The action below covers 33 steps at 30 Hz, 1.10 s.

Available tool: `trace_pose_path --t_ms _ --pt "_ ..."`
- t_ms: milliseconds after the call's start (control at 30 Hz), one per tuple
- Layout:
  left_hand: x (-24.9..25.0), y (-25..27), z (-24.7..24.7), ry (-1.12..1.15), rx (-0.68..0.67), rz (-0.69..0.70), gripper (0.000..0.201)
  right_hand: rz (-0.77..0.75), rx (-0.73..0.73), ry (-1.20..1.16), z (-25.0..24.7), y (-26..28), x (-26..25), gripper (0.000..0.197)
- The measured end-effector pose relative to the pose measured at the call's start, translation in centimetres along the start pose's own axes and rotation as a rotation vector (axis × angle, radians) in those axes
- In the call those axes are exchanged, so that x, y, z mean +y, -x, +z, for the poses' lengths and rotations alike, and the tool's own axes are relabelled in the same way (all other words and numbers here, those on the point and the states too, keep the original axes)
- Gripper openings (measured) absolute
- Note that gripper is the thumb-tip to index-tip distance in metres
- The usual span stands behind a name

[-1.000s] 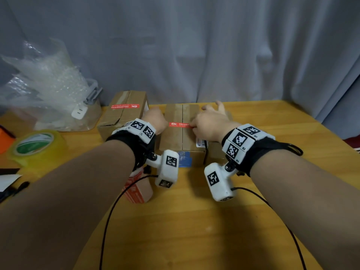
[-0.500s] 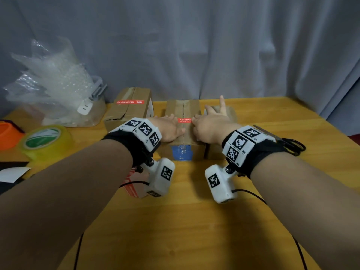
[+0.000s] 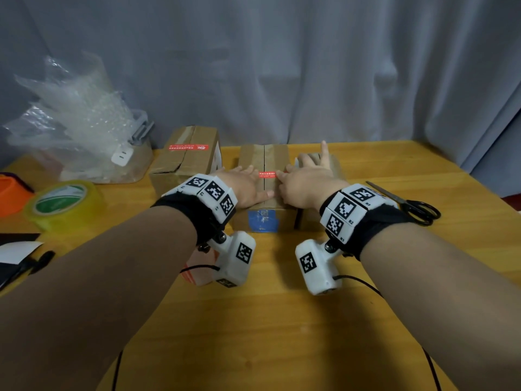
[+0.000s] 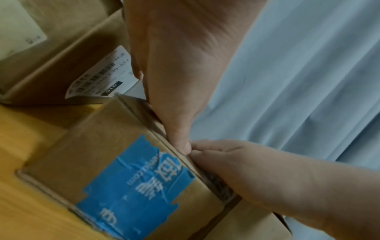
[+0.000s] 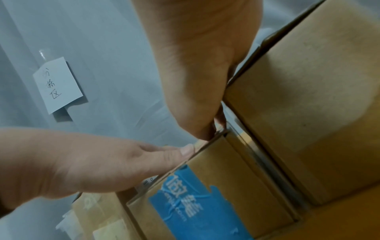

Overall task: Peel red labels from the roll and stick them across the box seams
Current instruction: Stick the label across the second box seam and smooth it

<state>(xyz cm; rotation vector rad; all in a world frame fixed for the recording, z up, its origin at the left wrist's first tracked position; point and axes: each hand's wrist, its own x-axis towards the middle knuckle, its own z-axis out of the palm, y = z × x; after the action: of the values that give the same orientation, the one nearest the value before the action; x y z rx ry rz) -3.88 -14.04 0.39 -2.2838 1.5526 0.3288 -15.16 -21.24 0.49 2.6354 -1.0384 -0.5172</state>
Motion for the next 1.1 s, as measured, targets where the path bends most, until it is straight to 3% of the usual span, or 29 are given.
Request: trace_pose_path --t_ms 233,467,567,700,800,900,1000,1100 --pt "0.4 1.0 -0.3 -0.013 -0.040 -0.069 0.083 0.046 -0.025 -0.016 0.1 0.1 0.1 0.056" --pt "-1.0 -0.2 0.0 0.050 -0.050 -0.197 0.101 0.016 -0.066 0.103 -0.8 -0.5 -0.9 0.051" --pt "-1.4 -0.3 -0.4 0.052 -0.012 -0.189 0.093 0.031 -0.087 0.067 -0.9 -1.4 -1.4 0.054" --pt "-1.4 1.1 -1.2 0.017 0.114 -0.071 0.064 0.048 -0.110 0.018 -0.8 -2.3 -1.6 0.050" --pt "-2.1 2.2 -1.8 0.107 0.252 -0.029 0.040 0.039 0.040 -0.062 -1.2 -1.5 -1.6 0.025" --pt "-3.1 3.5 -2.7 0.205 0.366 0.010 0.038 0.063 0.311 -0.239 -2.0 0.0 -1.6 0.013" --pt "-3.9 5.5 -3.5 0.261 0.454 0.069 0.033 0.004 0.458 -0.407 -2.1 1.2 -1.8 0.025" --pt "-4.6 7.7 -3.4 0.295 0.512 0.138 0.033 -0.148 0.515 -0.737 -1.7 3.0 -2.3 0.027"
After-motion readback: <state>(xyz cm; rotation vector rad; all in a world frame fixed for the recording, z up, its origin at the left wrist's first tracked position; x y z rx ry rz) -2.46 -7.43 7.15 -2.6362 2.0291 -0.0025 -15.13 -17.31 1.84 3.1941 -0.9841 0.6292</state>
